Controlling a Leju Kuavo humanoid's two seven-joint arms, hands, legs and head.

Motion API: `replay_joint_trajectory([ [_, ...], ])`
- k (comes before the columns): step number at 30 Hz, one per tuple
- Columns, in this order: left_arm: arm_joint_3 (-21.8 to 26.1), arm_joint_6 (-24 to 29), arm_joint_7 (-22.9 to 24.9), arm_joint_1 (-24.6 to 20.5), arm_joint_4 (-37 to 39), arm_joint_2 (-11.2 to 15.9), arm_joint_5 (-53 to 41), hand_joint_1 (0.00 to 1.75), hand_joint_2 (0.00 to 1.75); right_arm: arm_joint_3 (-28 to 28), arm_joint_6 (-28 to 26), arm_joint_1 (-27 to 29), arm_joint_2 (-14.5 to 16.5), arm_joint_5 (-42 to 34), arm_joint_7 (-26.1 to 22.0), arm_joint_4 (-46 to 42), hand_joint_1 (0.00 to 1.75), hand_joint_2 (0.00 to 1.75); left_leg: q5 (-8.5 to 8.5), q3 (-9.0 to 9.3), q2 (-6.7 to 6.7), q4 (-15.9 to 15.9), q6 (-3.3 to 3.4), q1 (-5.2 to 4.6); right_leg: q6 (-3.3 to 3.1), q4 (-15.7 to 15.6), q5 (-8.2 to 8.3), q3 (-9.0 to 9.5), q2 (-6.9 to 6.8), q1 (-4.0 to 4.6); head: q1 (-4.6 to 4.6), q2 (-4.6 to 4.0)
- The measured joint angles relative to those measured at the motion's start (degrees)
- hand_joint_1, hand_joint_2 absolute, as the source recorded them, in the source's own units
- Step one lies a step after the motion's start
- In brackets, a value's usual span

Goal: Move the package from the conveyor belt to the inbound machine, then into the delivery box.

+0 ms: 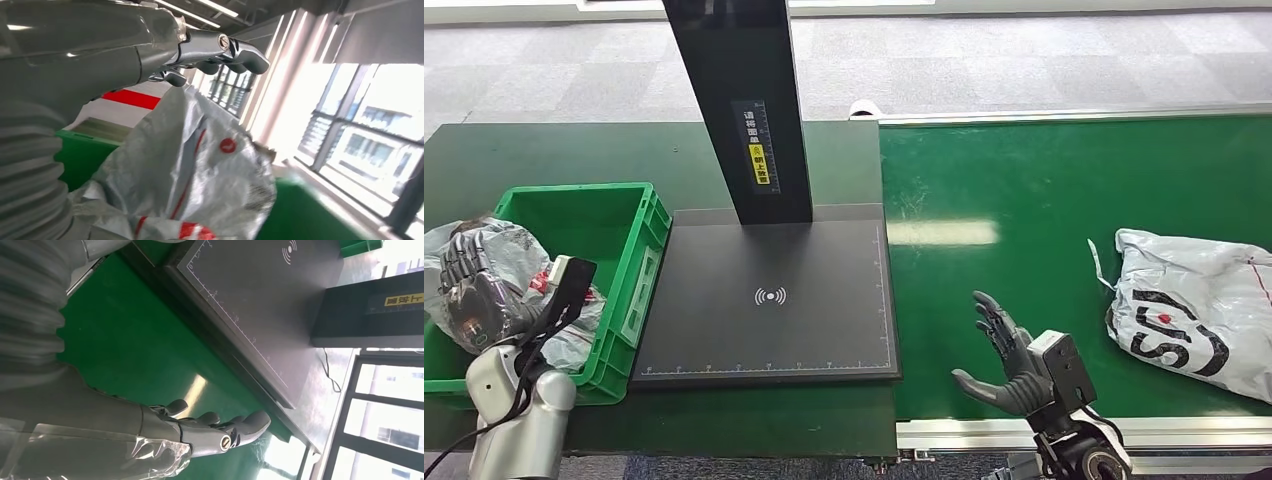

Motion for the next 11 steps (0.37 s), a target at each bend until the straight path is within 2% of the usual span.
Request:
replay_joint_trajectory([
  [3,-1.81,1.30,-4.49,0.47,-2.42,-0.56,4.38,0.00,1.75,-0.01,-0.17,0.31,0.00,-0.76,-0.52,-0.49,0.00,1.75,0.00,-0.02,0.00,0.00,0.00,0.00,0.00,0.00,0.00,-0.03,0.00,0.00,-0.01,0.00],
  [6,-4.15,-0.01,-12.66,1.59,-5.87,-1.24,13.77,0.00,1.75,-0.06,0.81,0.50,0.02,-4.22,-1.34,-0.97,0.00,1.75,0.00,-0.06,0.00,0.01,0.00,0.00,0.00,0.00,0.00,-0.07,0.00,0.00,0.01,0.00],
  [9,-7.69,-7.23,-21.70,2.97,-10.07,-2.11,27.70,0.00,1.75,-0.07,2.78,0.29,0.05,-7.53,-1.02,-0.99,0.00,1.75,-0.01,-0.11,0.00,0.01,0.01,-0.01,0.01,0.00,0.00,-0.07,0.00,-0.01,0.01,0.00],
  [11,-9.69,-13.22,-25.43,3.74,-12.10,-2.59,35.85,0.00,1.75,-0.04,3.70,-0.04,0.04,-8.29,-0.84,-0.79,0.00,1.75,-0.02,-0.12,0.00,0.01,0.02,-0.01,0.01,0.00,0.00,-0.08,0.00,-0.01,0.00,0.00],
])
